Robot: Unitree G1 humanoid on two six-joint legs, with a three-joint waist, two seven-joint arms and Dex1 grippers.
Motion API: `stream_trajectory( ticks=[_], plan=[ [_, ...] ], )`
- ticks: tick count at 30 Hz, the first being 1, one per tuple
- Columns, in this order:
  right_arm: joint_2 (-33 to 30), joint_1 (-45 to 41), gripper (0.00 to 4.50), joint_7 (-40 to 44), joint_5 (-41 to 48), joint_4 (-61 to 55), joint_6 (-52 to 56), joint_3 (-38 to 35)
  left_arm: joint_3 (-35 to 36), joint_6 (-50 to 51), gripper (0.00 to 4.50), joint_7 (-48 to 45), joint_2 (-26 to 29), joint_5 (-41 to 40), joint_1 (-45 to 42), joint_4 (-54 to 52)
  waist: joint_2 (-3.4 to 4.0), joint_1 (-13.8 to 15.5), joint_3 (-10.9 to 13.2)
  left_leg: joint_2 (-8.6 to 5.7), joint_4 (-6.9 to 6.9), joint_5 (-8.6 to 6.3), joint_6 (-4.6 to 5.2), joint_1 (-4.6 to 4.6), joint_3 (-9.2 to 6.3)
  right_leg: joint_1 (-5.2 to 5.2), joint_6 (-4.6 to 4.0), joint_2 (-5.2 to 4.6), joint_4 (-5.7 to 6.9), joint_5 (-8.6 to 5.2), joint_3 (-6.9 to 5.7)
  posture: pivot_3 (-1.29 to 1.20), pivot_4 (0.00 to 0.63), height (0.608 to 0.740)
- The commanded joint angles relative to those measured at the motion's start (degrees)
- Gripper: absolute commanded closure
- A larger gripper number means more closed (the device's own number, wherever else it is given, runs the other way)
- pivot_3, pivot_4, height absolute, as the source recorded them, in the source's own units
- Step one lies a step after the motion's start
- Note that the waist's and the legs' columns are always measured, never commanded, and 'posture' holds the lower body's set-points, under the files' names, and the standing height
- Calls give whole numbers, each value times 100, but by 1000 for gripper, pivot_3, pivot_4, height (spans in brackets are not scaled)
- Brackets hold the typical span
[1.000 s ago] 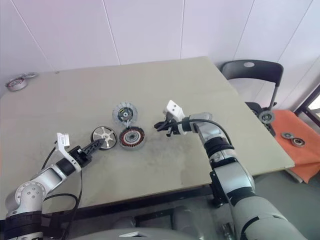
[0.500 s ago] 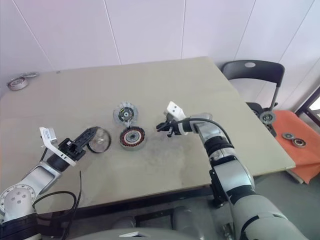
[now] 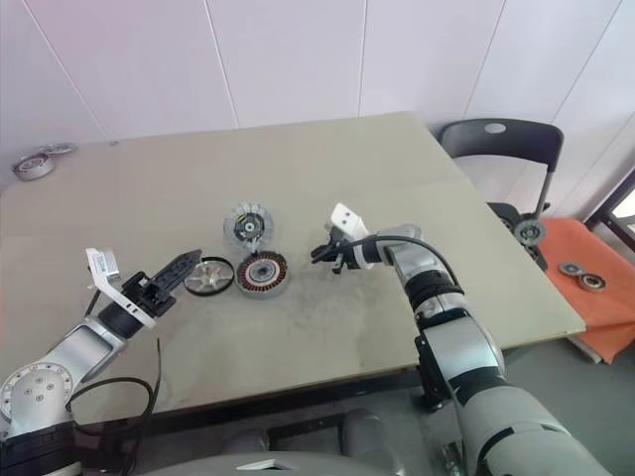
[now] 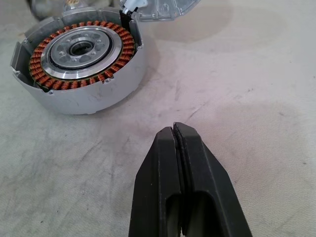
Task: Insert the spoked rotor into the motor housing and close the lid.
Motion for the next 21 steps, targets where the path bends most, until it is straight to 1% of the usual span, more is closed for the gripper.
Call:
stream_trajectory(
  ticks=[1, 3, 4, 7, 10, 12, 15, 16, 18, 21],
  plan=[
    [36, -135, 4500, -3, 25, -74, -103, -24, -199, -277, 3440, -476, 513, 675, 451, -599, -3, -29, -1, 0, 0, 0, 0, 0, 0, -2, 0, 0, 1, 0, 0, 0, 0, 740],
    [56, -167, 4500, 65, 61, -100, -77, -45, -714, -1029, 3440, -1149, 1200, 2021, 1161, -864, 3, -37, 2, 1, -8, 0, 0, 1, 5, -6, -1, 2, -2, 0, 4, 0, 0, 740],
    [63, -177, 4500, 123, 76, -123, -74, -41, -698, -1294, 3440, -1456, 1425, 2320, 1428, -855, 4, -49, 2, 1, -12, 0, 0, 2, 9, -10, -3, 2, -2, -2, 6, 0, 0, 740],
    [82, -232, 4500, 105, 24, -21, -118, -20, -435, -1800, 3440, -1985, 1841, 2741, 1885, -709, 15, -1, 10, 2, -17, 0, 0, 2, 14, -13, -24, 2, -2, -13, 8, 0, 0, 740],
    [112, -277, 4500, 80, -30, 102, -163, 8, -422, -2528, 3440, -2207, 2102, 3587, 2154, -455, 16, 13, 11, 1, -7, 0, 0, 2, 10, -7, -32, 0, -5, -19, 5, 0, 0, 740],
    [143, -295, 4500, 80, -44, 160, -196, 26, -435, -2990, 3440, -2114, 2166, 4118, 2132, -292, 16, 8, 11, 1, -2, 0, 0, 3, 13, -2, -30, -1, -7, -24, 6, 0, 0, 740],
    [185, -297, 4500, 81, -68, 212, -241, 45, -664, -3998, 3440, -1783, 2190, 5195, 1873, 48, 15, 3, 10, 1, -7, 0, 0, 3, 14, -5, -34, -1, -8, -21, 8, 0, 0, 740],
    [196, -303, 4500, 74, -76, 236, -256, 44, -831, -4428, 3440, -1641, 2218, 5672, 1777, 160, 16, 1, 10, 2, -9, 0, 0, 3, 13, -7, -34, 0, -6, -20, 7, 0, 0, 740],
    [209, -315, 4500, 61, -89, 271, -276, 41, -1077, -4940, 3440, -1543, 2196, 6185, 1622, 301, 16, 3, 11, 2, -14, 0, 0, 3, 13, -9, -31, 0, -6, -17, 7, 0, 0, 740],
    [217, -335, 4500, 43, -91, 324, -292, 26, -1740, -5926, 3440, -1330, 2365, 7364, 1305, 533, 17, 4, 11, 2, -16, 0, 0, 0, 14, -10, -20, -1, -8, -11, 8, 0, 0, 740]
  ],
)
